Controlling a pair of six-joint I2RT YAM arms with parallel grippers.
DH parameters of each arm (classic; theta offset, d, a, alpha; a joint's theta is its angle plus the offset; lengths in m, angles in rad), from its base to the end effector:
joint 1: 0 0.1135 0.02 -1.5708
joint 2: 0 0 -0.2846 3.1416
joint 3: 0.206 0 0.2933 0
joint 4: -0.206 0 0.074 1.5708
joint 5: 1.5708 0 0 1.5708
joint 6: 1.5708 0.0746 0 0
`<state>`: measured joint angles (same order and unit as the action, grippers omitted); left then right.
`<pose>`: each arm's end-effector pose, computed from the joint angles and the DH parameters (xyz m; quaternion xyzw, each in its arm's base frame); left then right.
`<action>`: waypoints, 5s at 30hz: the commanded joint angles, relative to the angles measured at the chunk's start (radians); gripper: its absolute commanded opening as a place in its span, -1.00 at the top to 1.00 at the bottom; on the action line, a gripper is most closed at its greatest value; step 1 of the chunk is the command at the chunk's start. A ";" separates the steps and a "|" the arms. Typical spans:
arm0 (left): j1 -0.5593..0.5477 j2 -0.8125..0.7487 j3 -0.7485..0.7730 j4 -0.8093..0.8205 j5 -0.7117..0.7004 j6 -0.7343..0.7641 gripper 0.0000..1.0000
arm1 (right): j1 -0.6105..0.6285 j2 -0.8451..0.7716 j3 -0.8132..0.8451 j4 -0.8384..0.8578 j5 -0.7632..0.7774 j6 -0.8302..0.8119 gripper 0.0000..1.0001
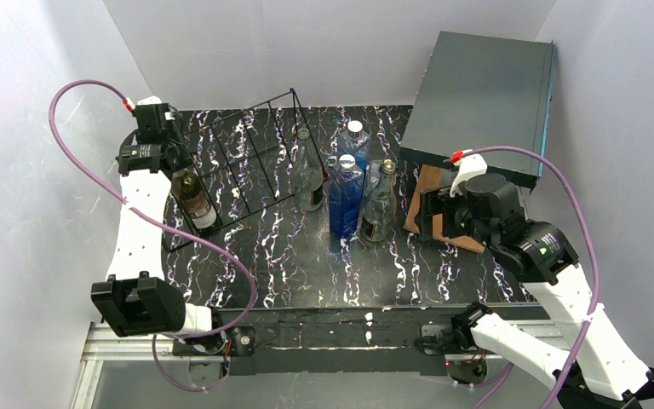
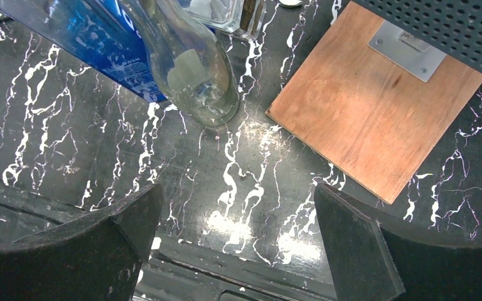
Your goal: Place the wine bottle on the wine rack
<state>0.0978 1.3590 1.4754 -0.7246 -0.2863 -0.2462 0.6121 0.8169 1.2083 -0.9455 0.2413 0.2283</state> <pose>0.3541 0.0559 0.4015 -0.2152 0.8531 0.0921 0.4663 0.1676 0.0959 0.4089 -0.1079 0.8625 0.1011 0.4841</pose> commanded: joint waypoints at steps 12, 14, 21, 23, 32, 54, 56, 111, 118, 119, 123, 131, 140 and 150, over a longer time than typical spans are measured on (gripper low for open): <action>0.004 0.186 0.073 -0.012 -0.082 -0.010 1.00 | 0.006 -0.048 -0.050 0.038 0.055 -0.052 -1.00; 0.004 0.214 0.067 0.003 -0.092 -0.013 1.00 | 0.006 -0.048 -0.052 0.039 0.059 -0.052 -1.00; 0.004 0.279 0.073 0.116 -0.176 -0.012 1.00 | 0.006 -0.030 -0.059 0.048 0.043 -0.043 -1.00; 0.007 0.298 0.088 0.147 -0.209 -0.001 1.00 | 0.006 -0.015 -0.054 0.045 0.046 -0.043 -1.00; 0.018 0.365 0.107 0.163 -0.220 0.005 0.51 | 0.007 0.045 -0.031 0.031 0.043 -0.020 -1.00; 0.020 0.103 0.050 0.060 0.011 -0.102 -0.84 | 0.006 -0.013 0.039 -0.016 -0.015 0.029 -1.00; 0.019 0.039 0.007 0.063 0.088 -0.136 -0.86 | 0.006 -0.015 0.042 -0.023 -0.028 0.046 -1.00; -0.609 -0.057 -0.272 0.763 0.243 0.001 -0.50 | 0.006 -0.025 0.040 -0.012 -0.071 0.106 -1.00; -0.609 0.032 -0.241 0.783 0.232 0.019 -0.36 | 0.007 -0.039 0.056 -0.032 -0.050 0.095 -1.00; -0.609 0.041 -0.234 0.782 0.240 0.025 -0.35 | 0.007 -0.040 0.055 -0.030 -0.048 0.095 -1.00; -0.609 0.070 -0.217 0.783 0.247 0.033 -0.21 | 0.007 -0.039 0.047 -0.028 -0.053 0.094 -1.00; -0.609 0.098 -0.213 0.781 0.251 0.026 0.20 | 0.006 -0.051 0.045 -0.042 -0.034 0.085 -1.00; -0.609 0.056 -0.172 0.739 0.211 0.082 1.00 | 0.006 -0.052 0.036 -0.044 -0.032 0.086 -1.00; -0.602 -0.004 -0.037 0.542 0.034 0.120 1.00 | 0.006 -0.028 0.038 -0.044 -0.045 0.100 -1.00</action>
<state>-0.5102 1.4532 1.3418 -0.1989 -0.1333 -0.1501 0.6121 0.7784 1.2194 -0.9962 0.1959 0.3298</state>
